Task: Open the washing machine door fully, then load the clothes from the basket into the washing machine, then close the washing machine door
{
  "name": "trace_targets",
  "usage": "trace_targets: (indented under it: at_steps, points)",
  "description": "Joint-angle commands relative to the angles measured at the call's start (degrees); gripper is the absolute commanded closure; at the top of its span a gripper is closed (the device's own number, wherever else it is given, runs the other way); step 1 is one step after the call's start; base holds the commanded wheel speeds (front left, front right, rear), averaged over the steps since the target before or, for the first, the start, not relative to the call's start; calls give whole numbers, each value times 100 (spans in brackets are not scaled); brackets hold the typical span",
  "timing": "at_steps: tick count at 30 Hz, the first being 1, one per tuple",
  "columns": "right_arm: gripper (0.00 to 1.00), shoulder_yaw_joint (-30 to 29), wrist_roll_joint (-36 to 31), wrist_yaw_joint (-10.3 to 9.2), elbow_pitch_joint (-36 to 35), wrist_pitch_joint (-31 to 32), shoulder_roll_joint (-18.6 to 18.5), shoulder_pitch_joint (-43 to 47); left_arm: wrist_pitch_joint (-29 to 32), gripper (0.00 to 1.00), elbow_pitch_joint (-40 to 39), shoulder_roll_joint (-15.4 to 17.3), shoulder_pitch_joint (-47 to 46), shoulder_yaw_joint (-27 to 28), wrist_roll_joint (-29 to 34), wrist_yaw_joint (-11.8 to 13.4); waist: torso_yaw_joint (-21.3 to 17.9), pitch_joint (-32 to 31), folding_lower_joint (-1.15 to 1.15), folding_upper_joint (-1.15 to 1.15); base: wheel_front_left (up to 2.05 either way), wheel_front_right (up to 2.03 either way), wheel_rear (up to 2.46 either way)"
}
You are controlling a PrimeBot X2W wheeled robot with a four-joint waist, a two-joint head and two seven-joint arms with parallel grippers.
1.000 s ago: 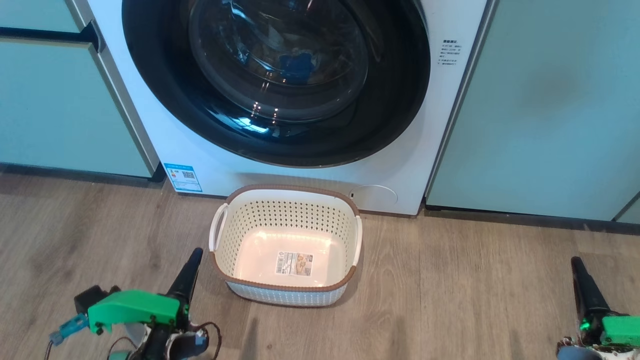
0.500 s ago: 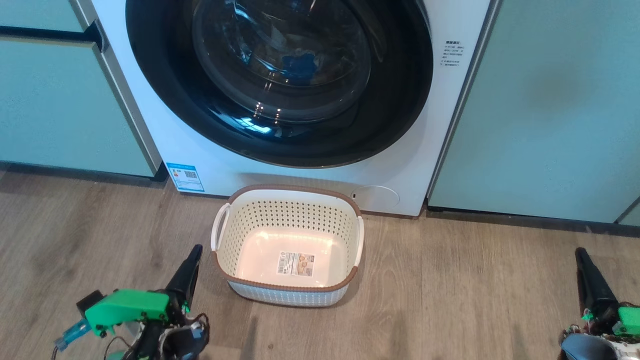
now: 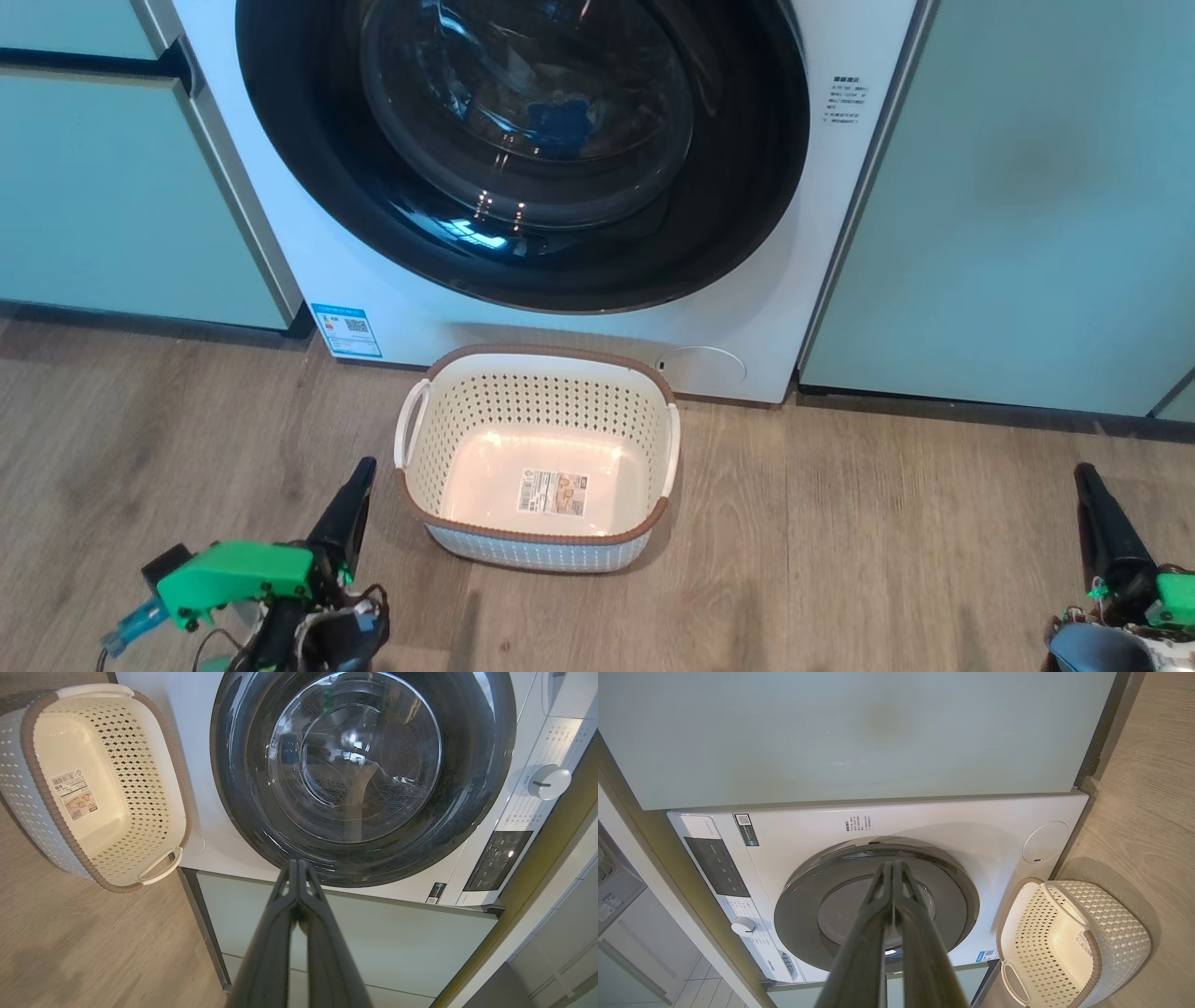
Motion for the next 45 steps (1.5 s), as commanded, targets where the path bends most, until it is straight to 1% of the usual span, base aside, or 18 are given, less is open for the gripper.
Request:
trace_targets:
  at_steps: [1,45]
  points:
    - [100,83,17,-15,-188,48,-95,-316,46,100,-161,52,-323,197,-13,-52,0,0,0,0,0,0,0]
    - [100,5,-47,-15,-183,110,-40,-322,88,100,-159,16,-327,249,30,-52,0,0,0,0,0,0,0]
